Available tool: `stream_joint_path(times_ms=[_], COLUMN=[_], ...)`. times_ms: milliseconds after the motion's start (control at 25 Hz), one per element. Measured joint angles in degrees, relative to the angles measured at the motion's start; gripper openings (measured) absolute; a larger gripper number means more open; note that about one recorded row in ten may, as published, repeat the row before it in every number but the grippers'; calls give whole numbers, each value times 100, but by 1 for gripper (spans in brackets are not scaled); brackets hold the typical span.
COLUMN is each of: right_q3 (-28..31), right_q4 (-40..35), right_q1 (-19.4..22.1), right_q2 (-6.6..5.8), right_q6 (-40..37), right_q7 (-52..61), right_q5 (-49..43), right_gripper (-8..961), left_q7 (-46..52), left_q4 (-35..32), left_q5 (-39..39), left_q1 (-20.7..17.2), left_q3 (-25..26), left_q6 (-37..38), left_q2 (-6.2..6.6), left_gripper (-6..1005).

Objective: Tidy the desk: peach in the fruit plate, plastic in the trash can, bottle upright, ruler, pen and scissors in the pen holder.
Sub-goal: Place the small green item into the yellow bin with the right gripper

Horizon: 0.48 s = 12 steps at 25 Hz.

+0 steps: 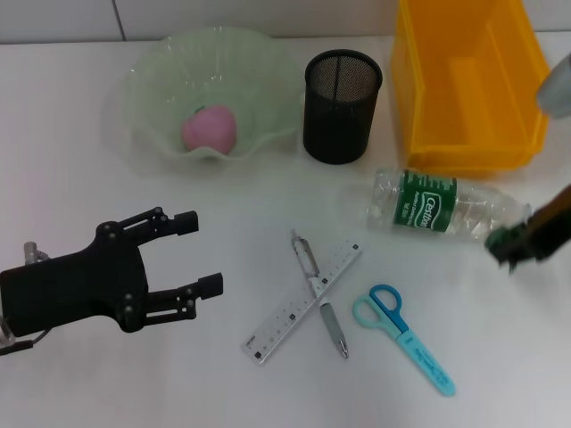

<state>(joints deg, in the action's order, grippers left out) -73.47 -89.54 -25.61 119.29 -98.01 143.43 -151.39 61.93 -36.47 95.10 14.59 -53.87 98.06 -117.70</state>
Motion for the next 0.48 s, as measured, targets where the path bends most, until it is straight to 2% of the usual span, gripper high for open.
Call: stream_joint_path(times_ms=[40, 80, 120, 240, 360, 480], right_q3=[185, 636, 636, 1439, 1774, 1769], right_q4=[-103, -217, -217, -133, 230, 807], right_q1=[-42, -193, -193, -557, -793, -1001], right_q2=[-1, -1, -1, -2, -11, -64], right_q6=[23, 124, 124, 590, 1320, 1976], right_q7=[17, 69, 69, 164, 163, 135], right_q5=[58, 141, 141, 203, 273, 274], right_gripper=[403, 404, 405, 409, 413, 417], left_q7=[-3, -5, -6, -9, -9, 0], left_q4=[0, 0, 0, 0, 0, 0], left_q5=[0, 0, 0, 0, 0, -1], left_q1=[5, 11, 20, 37, 40, 39], left_q3=[-1, -7, -18, -40, -44, -21], left_q6=[0, 0, -5, -17, -21, -8], left_q2=[-1, -1, -2, -4, -6, -7], left_gripper=[846, 846, 846, 846, 846, 846])
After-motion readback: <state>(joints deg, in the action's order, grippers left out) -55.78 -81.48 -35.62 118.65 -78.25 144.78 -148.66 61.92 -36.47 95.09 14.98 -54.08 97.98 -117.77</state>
